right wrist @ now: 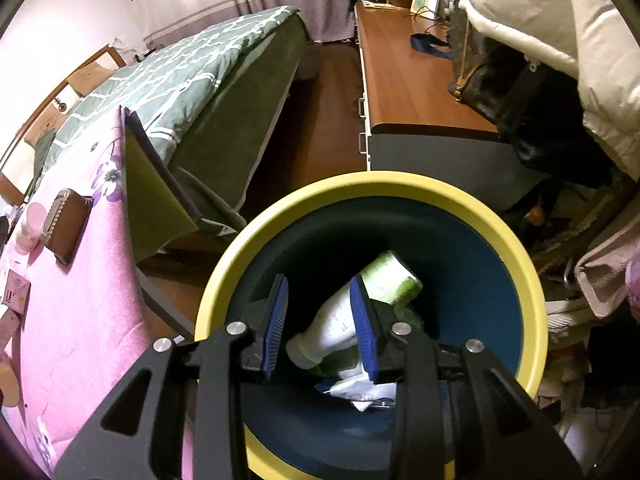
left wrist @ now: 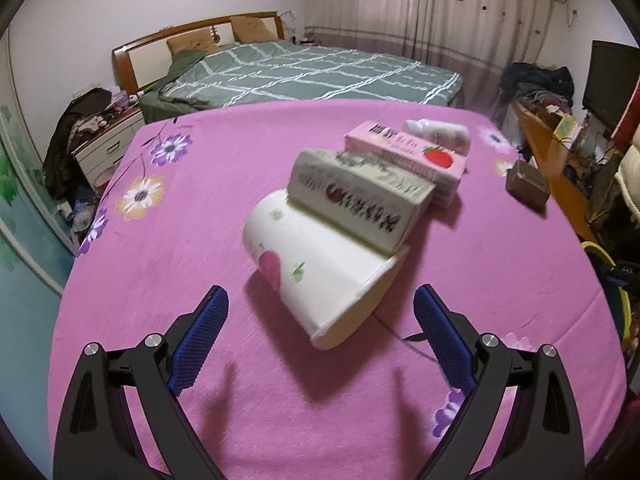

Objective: Collect trash
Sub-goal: 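Carry the wrapper over the bin and open the right gripper, then grasp the white paper cup with the left gripper and lift it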

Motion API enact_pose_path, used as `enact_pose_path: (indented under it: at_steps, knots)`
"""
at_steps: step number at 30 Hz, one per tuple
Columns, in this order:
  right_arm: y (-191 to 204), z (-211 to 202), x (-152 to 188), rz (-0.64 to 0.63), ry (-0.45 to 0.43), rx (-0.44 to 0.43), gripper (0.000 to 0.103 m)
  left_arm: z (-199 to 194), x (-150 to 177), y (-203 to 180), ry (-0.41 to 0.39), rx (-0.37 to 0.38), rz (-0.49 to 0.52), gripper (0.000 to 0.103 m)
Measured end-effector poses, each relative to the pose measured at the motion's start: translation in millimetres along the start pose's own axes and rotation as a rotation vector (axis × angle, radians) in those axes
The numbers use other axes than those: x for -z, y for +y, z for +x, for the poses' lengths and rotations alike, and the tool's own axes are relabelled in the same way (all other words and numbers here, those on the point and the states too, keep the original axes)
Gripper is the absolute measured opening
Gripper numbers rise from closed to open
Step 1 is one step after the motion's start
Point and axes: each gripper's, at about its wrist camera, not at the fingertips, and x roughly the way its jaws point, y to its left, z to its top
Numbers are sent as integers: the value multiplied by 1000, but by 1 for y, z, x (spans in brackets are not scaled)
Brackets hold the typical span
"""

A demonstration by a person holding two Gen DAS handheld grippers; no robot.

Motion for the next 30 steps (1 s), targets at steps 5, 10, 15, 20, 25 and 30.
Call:
enact_pose_path:
  at_steps: [5,10,15,20,25,30]
  knots:
    - [2,4,-3,5,3,-19,31,6,-3,-4,2,-6,-2,93]
    - [5,4,-4,-4,1,-29,31,15,-6,2,13,-41,-19,75]
    - [7,4,-4,-5,-3,-39,31,15,-3,17,17,-57,-42,61]
    - [13,3,-2,-15,-2,-47,31,2,-2,25,-19,-54,-30,44]
    - [14,-3,-1,-19,-12,-58,31,-15,2,27,-41,-33,-1,25]
    - [12,-12,1,-17,-24,-75,31,-41,9,31,-63,-18,22,14]
